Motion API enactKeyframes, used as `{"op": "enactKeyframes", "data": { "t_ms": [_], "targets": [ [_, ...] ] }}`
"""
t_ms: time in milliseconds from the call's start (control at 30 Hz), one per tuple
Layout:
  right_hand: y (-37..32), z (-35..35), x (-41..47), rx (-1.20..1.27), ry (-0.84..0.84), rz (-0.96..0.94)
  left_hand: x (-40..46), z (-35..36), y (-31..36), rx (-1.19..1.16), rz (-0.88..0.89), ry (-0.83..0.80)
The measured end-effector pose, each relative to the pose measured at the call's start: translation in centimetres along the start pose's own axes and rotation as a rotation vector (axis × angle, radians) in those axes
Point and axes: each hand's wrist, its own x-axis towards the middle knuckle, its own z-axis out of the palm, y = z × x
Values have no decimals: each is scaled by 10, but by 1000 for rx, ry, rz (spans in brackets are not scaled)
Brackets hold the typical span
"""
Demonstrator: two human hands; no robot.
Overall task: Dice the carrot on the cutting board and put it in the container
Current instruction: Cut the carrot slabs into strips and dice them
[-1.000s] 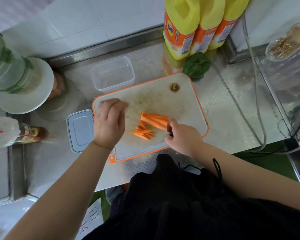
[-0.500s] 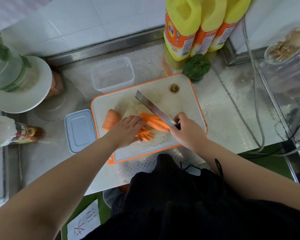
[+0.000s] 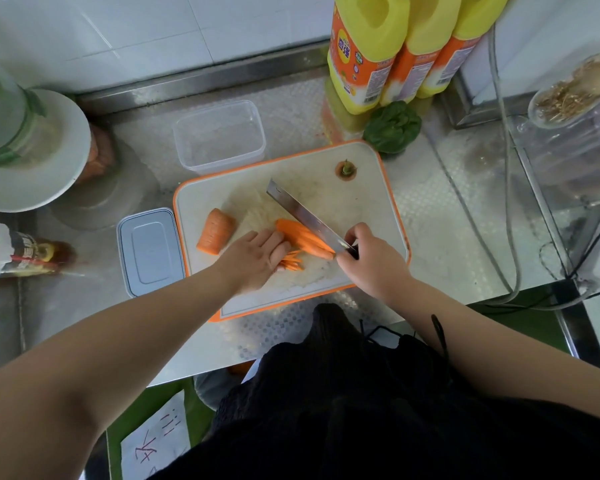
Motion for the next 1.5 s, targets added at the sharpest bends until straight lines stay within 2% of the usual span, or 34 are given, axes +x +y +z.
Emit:
{"op": "enactKeyframes", "data": {
  "t_ms": [233, 333, 433, 533, 600, 800, 1033, 1300, 1500],
  "targets": [
    [-5, 4, -1, -6, -38, -46, -8, -6, 31, 100, -185, -17],
    [-9, 6, 1, -3, -56, -45, -5, -14, 47, 86, -339, -63],
    [-13, 9, 2, 0, -100, -42, 2, -24, 71, 38, -597, -229],
    [-20, 12, 0, -38, -133, -42, 8, -37, 90, -27, -871, -499],
    [-23, 14, -3, -95, -146, -55, 8, -38, 92, -40, -953, -528],
    [-18, 21, -8, -200, -183, -110, -2, -27, 89, -124, -980, -234],
    [-17, 22, -8, -189, -158, -141, -9, -37, 86, -462, -1036, -40],
    [-25, 22, -16, -366, -215, -153, -22, -20, 79, -576, -854, 280],
    [-30, 26, -19, -410, -246, -123, -24, -13, 78, -563, -823, 373]
  ]
}}
